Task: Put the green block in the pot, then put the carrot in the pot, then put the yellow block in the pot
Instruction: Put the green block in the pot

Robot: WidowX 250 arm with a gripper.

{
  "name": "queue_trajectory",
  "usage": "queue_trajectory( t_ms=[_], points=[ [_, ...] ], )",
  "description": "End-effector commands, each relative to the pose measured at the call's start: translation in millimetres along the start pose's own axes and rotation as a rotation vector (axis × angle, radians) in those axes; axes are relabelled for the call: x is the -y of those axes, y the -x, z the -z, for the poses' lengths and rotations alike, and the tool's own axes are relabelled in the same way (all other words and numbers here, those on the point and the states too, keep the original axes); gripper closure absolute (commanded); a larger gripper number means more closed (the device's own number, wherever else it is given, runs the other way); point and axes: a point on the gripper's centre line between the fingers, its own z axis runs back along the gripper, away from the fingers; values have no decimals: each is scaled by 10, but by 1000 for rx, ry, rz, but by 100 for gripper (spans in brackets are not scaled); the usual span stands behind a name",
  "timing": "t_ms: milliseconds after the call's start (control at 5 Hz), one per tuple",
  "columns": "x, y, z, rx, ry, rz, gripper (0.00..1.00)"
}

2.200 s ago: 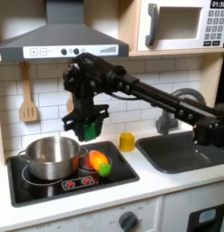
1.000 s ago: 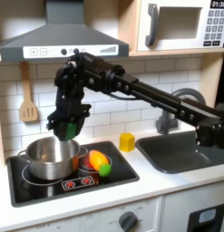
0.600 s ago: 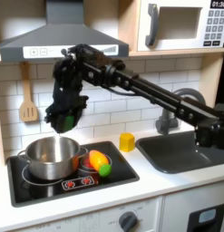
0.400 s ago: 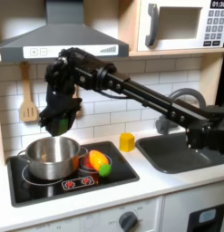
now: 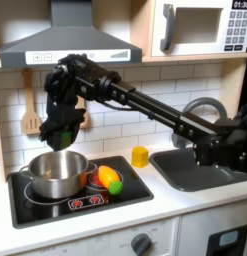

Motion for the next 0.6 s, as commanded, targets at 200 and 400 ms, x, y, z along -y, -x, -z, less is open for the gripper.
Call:
queue_trajectory(
  t_ms=[200,400],
  points=[
    [38,46,261,-80,14,11,100],
    [137,64,334,-91,23,35,100]
  ],
)
